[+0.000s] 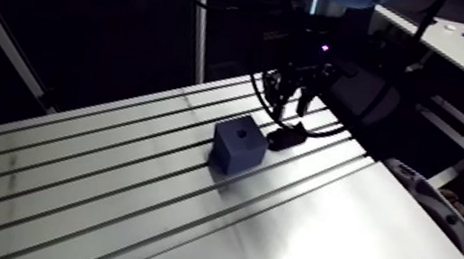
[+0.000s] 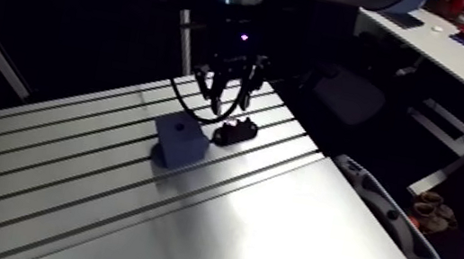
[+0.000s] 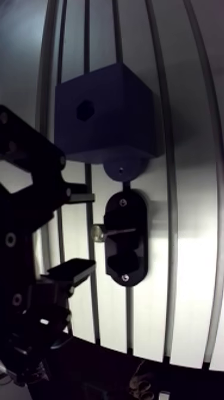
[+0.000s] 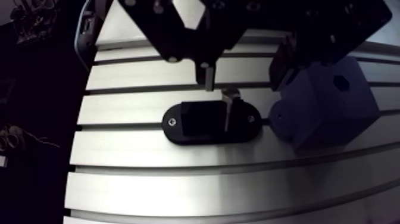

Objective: Pick up the M10 bolt and insert it into the hex recess until seated.

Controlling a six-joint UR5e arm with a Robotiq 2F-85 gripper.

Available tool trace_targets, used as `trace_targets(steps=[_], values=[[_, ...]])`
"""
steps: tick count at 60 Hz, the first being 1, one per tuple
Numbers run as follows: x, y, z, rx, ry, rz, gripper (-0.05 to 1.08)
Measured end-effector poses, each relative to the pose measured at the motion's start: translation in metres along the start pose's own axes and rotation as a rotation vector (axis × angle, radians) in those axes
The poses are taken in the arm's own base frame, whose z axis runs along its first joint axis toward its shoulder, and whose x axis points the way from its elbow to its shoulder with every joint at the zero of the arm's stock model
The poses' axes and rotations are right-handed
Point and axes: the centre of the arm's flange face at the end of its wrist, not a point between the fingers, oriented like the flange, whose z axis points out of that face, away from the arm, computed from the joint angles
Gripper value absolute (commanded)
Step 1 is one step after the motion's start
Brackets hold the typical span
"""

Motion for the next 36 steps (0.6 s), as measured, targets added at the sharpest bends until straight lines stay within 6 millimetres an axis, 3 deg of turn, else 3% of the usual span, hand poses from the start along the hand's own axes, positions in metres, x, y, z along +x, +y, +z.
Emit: trace_targets(steps=[36], values=[[0.0013,0.0003,0.0080,0.005,-0.014,0.000,0.44]])
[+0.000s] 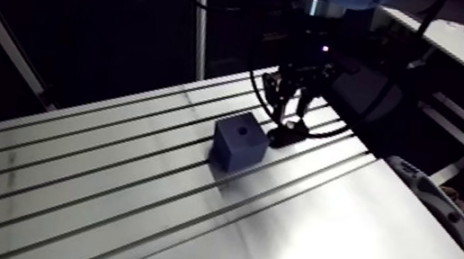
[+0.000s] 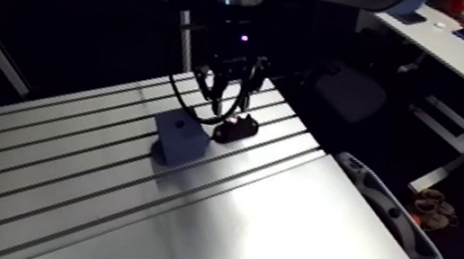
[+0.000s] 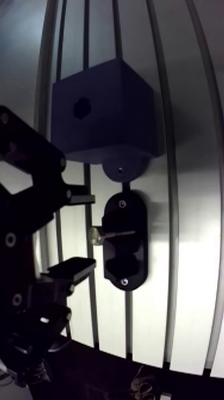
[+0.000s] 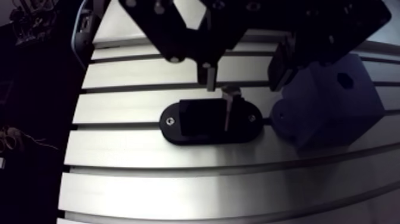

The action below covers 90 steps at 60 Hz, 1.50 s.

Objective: Pick up the M10 bolt and insert it into the hex recess until seated.

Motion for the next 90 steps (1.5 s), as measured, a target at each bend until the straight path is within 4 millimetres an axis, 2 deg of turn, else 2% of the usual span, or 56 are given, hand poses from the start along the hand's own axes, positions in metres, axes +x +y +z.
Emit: trace_targets(steps=[90], values=[[0.0000,0.0003,0.0042,-0.008,0.001,-0.001,0.46]])
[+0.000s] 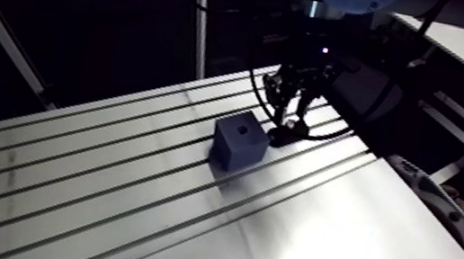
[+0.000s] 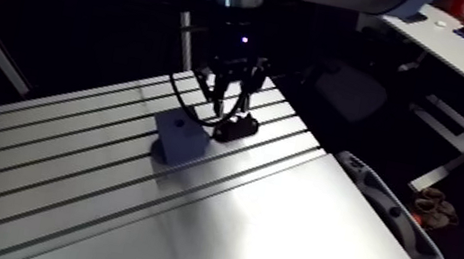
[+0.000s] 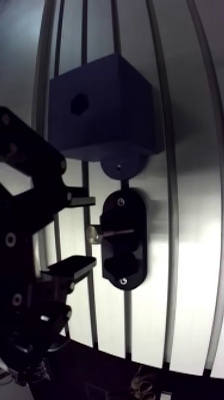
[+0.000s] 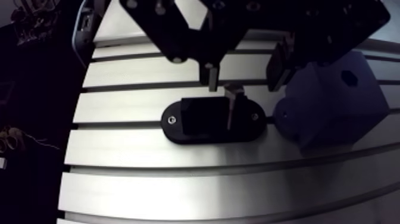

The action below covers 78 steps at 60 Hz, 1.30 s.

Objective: Pick up the M10 bolt and insert it into the hex recess until seated.

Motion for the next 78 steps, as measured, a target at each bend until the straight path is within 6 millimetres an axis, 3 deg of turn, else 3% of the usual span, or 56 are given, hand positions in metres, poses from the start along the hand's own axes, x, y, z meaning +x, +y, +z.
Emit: trace_targets(steps=[78], values=[[0.0024,0.0003,0.0086,-0.006,0.010,-0.006,0.47]])
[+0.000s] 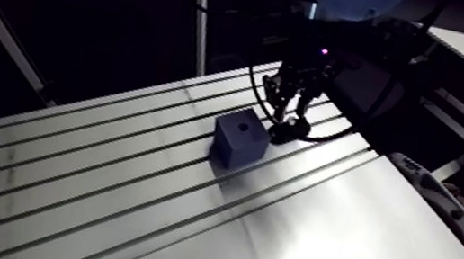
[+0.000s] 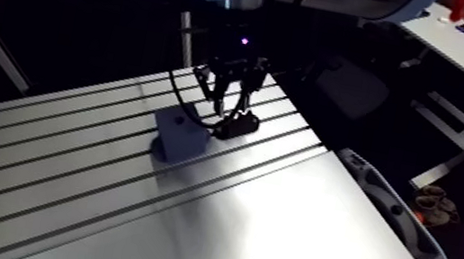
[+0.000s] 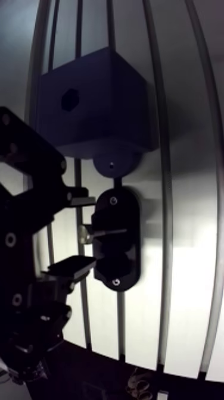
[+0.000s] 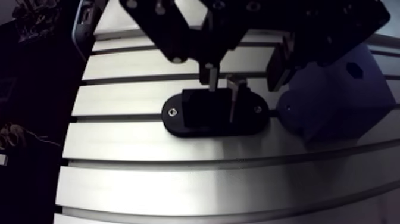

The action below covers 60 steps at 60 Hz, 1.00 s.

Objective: Pick up the M10 bolt and insert it into the hex recess until seated.

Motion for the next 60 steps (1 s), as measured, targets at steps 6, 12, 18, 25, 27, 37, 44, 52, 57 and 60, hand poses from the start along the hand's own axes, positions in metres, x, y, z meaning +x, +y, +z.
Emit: trace_targets(steps=[6,12,18,25,27,37,44,52,57,60], values=[[0.0003,0.0000,0.0014,0.001,-0.002,0.000,0.48],[0.0006,0.0000,0.0030,0.002,-0.004,0.001,0.48],[0.0008,0.0001,0.0042,0.003,-0.006,0.001,0.48],[0.0011,0.0002,0.0050,0.003,-0.007,0.001,0.49],[0.0012,0.0002,0.0052,0.003,-0.008,0.002,0.50],[0.0013,0.0002,0.0057,0.004,-0.009,0.002,0.51],[0.0012,0.0001,0.0061,0.004,-0.010,0.002,0.54],[0.0012,0.0001,0.0065,0.005,-0.010,0.002,0.54],[0.0012,0.0001,0.0068,0.005,-0.011,0.002,0.55],[0.0012,0.0001,0.0070,0.005,-0.011,0.002,0.55]])
